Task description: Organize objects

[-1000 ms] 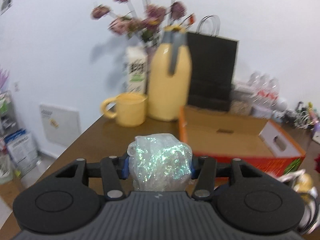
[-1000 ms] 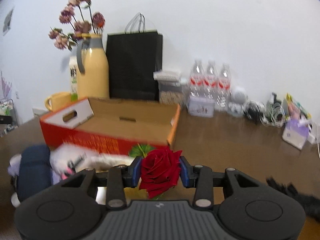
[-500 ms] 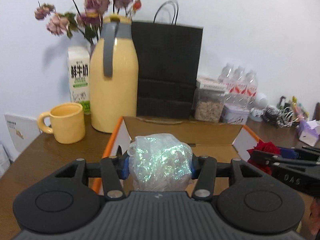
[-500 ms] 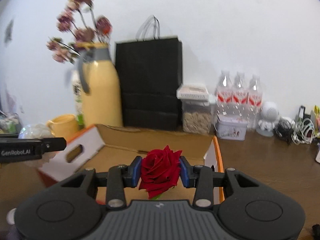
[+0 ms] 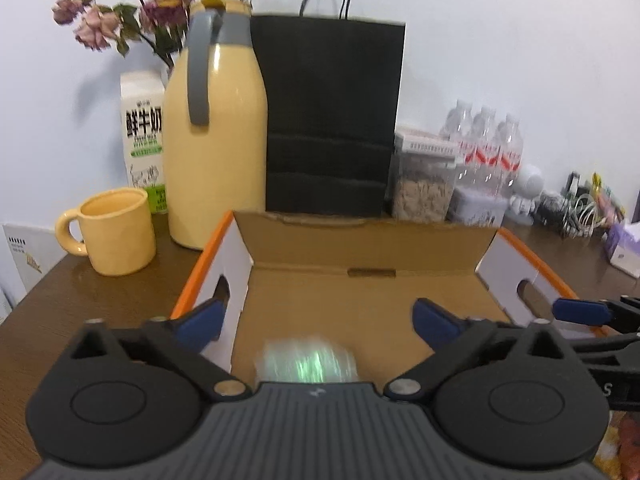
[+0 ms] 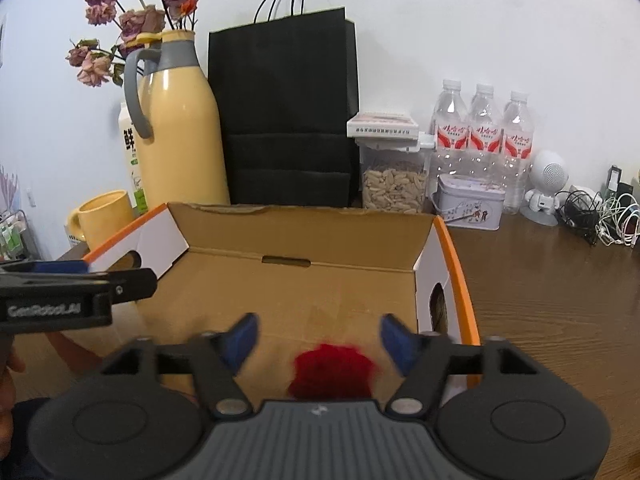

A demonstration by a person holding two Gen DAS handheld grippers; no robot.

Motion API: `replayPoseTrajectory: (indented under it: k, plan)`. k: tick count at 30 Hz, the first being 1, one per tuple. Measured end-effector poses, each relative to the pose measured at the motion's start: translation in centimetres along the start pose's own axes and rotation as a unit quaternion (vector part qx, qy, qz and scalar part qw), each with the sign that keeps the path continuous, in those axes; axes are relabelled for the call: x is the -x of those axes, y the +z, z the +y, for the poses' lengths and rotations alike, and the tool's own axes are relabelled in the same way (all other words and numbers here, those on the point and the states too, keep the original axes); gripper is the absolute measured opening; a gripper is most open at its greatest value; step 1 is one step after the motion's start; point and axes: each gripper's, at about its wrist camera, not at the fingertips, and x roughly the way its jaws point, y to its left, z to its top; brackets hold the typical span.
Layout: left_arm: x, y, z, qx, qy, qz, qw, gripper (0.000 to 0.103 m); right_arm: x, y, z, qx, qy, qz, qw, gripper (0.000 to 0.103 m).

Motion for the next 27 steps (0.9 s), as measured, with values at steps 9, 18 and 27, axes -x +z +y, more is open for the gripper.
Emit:
replayPoseTrajectory:
  k: [9,18,27]
  plan:
    - [1.5,0.6,0.1,0.015,0.002,-0.025,0.9996,0.103,1.8,0.3,-0.2,-0.005,-0.009,-0.047,0.999,0.103]
    - [4.5,1.3,0.3,0.020,0.008,-0.055,0.9983,0.103,5.0,1.0,-0.3,0.000,-0.015,-0.090,0.996,0.103]
    - [8.1,0.5,1.2,0.020,0.010,-0.051,0.9984,0.103,9.0,0.0,-1.4,0.008,-0.030,-0.097,0.995,0.103]
